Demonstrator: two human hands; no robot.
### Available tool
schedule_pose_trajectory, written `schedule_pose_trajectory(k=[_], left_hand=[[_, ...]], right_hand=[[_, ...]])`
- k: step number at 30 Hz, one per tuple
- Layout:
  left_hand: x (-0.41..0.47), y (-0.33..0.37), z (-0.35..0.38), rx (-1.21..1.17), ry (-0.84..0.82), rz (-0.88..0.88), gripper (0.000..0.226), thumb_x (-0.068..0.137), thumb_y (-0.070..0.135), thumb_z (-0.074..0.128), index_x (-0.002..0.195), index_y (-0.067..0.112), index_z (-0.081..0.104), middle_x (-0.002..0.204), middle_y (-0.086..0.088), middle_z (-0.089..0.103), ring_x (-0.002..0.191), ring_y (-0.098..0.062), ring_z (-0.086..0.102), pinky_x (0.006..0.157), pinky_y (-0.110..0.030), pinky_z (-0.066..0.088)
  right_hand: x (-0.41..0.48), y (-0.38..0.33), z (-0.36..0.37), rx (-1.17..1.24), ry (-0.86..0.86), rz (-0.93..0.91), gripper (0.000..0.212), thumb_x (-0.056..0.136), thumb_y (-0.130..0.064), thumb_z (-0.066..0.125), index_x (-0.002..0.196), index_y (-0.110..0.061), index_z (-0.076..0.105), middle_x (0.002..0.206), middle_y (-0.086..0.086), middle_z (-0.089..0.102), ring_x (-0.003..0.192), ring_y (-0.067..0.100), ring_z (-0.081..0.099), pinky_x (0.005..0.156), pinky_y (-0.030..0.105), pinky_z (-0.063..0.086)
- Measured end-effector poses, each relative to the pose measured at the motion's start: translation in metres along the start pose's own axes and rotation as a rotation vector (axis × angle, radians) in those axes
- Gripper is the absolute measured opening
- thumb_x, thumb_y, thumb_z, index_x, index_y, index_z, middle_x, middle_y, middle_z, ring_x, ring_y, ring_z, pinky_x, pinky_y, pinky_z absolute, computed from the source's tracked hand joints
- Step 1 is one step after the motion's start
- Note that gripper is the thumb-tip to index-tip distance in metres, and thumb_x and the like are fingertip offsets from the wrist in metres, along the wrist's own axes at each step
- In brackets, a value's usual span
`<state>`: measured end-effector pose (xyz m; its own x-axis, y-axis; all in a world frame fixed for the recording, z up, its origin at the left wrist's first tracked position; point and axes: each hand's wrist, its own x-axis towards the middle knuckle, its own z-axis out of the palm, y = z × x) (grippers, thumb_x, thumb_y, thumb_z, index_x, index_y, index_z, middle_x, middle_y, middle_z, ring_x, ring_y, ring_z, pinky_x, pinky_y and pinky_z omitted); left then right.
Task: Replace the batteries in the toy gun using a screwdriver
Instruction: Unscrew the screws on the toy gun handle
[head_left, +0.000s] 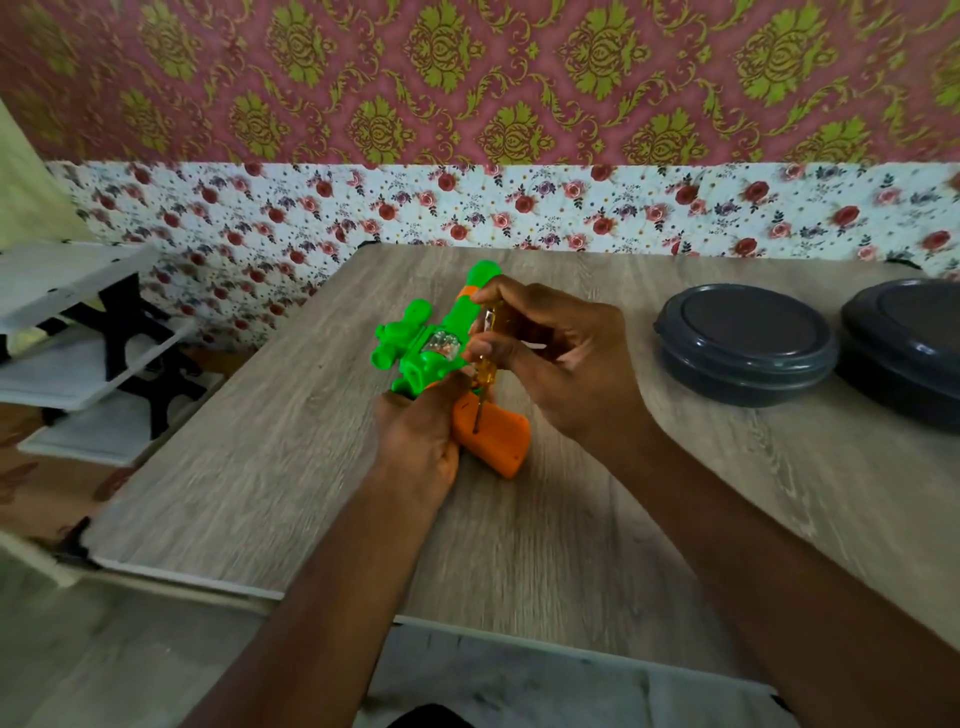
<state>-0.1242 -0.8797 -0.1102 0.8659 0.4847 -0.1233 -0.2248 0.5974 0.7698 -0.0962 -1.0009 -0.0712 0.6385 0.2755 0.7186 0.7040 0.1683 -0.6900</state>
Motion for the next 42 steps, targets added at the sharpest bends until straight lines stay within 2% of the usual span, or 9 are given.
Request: schedule_pose_trajectory(k=[4,9,15,20,27,31,33,38,42], left_hand=[[0.001,0.001,0.001,0.012,0.041,-0.022,0.018,0.088,-0.017,0.063,0.084,0.000,0.068,0.070,-0.012,0.071,0.053,-0.017,0.068,0.052,-0.031,0.060],[0.004,0.000,-0.001,0.034,0.032,-0.024,0.019,0.089,-0.017,0.061,0.084,0.001,0.067,0.068,-0.010,0.071,0.052,-0.015,0.068,0.050,-0.029,0.059],[0.006,-0.002,-0.002,0.057,0.032,-0.009,0.020,0.090,-0.016,0.060,0.092,0.001,0.070,0.084,-0.017,0.073,0.061,-0.020,0.070,0.059,-0.035,0.061],[0.002,0.001,0.001,0.049,0.035,-0.032,0.019,0.090,-0.016,0.061,0.093,0.001,0.069,0.076,-0.011,0.074,0.057,-0.017,0.071,0.053,-0.032,0.061],[0.001,0.001,0.000,0.044,0.045,-0.025,0.019,0.088,-0.017,0.062,0.095,0.000,0.069,0.085,-0.016,0.073,0.063,-0.020,0.071,0.056,-0.032,0.060],[0.001,0.001,0.001,0.034,0.038,-0.021,0.021,0.089,-0.018,0.061,0.091,0.002,0.069,0.072,-0.007,0.075,0.056,-0.014,0.071,0.050,-0.028,0.058],[0.001,0.001,0.001,0.034,0.042,-0.021,0.021,0.089,-0.017,0.062,0.091,0.002,0.069,0.074,-0.009,0.075,0.057,-0.015,0.071,0.051,-0.029,0.059],[0.001,0.001,0.000,0.060,0.042,-0.015,0.021,0.089,-0.016,0.062,0.090,0.004,0.069,0.085,-0.014,0.072,0.062,-0.018,0.070,0.059,-0.032,0.061],[0.002,0.001,-0.001,0.046,0.026,-0.019,0.023,0.090,-0.017,0.060,0.089,0.004,0.069,0.074,-0.009,0.075,0.056,-0.015,0.071,0.056,-0.033,0.061]], right_hand=[[0.001,0.002,0.001,0.065,-0.067,0.034,0.036,0.089,0.010,0.069,0.122,-0.002,0.067,0.095,0.008,0.073,0.090,0.028,0.077,0.085,0.043,0.063],[-0.007,0.008,0.002,0.183,-0.099,0.055,0.038,0.094,0.016,0.058,0.128,0.001,0.062,0.101,0.020,0.072,0.094,0.037,0.075,0.093,0.051,0.060],[0.000,0.009,0.006,-0.005,0.052,-0.083,0.032,0.083,0.007,0.078,0.114,0.008,0.071,0.100,0.011,0.065,0.091,0.011,0.069,0.081,0.023,0.057],[-0.003,0.006,-0.001,0.059,-0.037,-0.052,0.032,0.089,0.012,0.067,0.120,0.011,0.067,0.100,0.011,0.069,0.094,0.022,0.073,0.087,0.035,0.059],[-0.005,0.003,0.000,0.009,0.038,-0.068,0.033,0.085,0.007,0.075,0.117,0.008,0.069,0.101,0.006,0.066,0.093,0.009,0.070,0.082,0.024,0.057],[-0.007,0.003,-0.002,0.107,-0.021,0.018,0.035,0.092,0.016,0.060,0.126,0.007,0.064,0.109,0.025,0.073,0.098,0.030,0.076,0.092,0.038,0.060],[-0.009,0.001,-0.001,0.113,-0.037,0.020,0.032,0.093,0.014,0.060,0.125,0.009,0.064,0.110,0.025,0.072,0.098,0.034,0.075,0.091,0.040,0.060],[-0.006,-0.003,0.005,-0.058,0.035,-0.052,0.031,0.086,0.001,0.077,0.116,0.002,0.070,0.098,0.005,0.064,0.088,0.006,0.069,0.079,0.022,0.056],[-0.007,-0.001,0.007,-0.030,-0.006,-0.030,0.043,0.093,0.012,0.063,0.135,0.003,0.060,0.107,0.013,0.072,0.095,0.010,0.075,0.088,0.025,0.058]])
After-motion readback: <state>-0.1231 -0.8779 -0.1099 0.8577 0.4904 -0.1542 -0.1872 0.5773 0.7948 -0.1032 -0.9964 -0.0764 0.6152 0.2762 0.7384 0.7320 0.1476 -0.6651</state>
